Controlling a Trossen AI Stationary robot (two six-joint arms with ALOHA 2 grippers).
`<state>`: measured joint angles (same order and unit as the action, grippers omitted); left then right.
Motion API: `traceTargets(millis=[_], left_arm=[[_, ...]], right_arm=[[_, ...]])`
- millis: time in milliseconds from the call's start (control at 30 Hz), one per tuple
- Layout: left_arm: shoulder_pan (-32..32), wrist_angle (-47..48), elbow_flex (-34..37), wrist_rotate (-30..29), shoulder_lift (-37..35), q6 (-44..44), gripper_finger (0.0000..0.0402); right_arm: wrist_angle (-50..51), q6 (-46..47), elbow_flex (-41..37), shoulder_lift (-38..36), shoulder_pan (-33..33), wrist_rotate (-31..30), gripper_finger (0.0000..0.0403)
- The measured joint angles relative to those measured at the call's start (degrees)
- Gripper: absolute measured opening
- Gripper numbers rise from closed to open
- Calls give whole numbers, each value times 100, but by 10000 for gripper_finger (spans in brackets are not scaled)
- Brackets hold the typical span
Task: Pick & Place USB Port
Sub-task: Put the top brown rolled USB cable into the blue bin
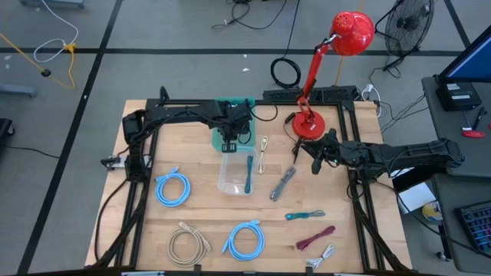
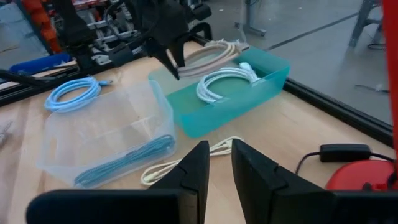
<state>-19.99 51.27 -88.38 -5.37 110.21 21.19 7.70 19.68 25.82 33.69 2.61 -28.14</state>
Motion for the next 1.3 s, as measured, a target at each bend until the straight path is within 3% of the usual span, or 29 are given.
traceTargets(millis=[1300], left_arm=[[-438,-385,2,677,835,72,31]], right_arm=[[-110,-65,0,177,-2,-56,59]])
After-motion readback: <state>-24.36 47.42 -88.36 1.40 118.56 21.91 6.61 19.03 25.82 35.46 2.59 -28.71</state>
